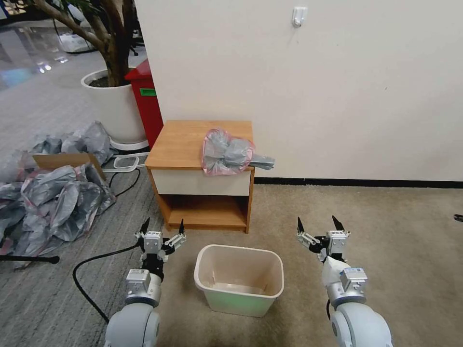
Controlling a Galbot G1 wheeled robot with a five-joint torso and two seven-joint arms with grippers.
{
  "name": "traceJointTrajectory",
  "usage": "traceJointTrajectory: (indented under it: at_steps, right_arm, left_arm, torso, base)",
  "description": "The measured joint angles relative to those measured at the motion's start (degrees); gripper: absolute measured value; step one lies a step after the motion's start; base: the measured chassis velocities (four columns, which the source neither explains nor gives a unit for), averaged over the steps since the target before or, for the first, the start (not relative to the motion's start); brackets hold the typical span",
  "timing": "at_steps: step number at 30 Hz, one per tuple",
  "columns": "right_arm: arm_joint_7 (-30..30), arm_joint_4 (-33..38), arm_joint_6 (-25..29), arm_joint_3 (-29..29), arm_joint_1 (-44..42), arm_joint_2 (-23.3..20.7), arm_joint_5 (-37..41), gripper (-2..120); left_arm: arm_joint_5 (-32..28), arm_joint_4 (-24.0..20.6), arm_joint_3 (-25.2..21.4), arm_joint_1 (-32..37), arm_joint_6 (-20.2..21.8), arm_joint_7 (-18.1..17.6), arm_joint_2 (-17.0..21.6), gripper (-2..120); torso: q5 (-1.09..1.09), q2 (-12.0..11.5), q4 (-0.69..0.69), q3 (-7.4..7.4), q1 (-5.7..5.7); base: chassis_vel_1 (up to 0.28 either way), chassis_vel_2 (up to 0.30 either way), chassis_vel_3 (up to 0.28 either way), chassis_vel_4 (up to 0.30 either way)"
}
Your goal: Pick up the garbage bag from the table and place it over the trash can.
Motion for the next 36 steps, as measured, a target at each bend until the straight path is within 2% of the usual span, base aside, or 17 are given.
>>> traceJointTrajectory:
  at_steps: [36]
  right_arm:
    - [0.0,0.0,0.0,0.0,0.0,0.0,0.0,100]
  left_arm:
    - [0.0,0.0,0.0,0.0,0.0,0.0,0.0,100]
  torso:
    - [0.0,0.0,0.0,0.0,0.0]
  base:
    - [0.0,0.0,0.0,0.0]
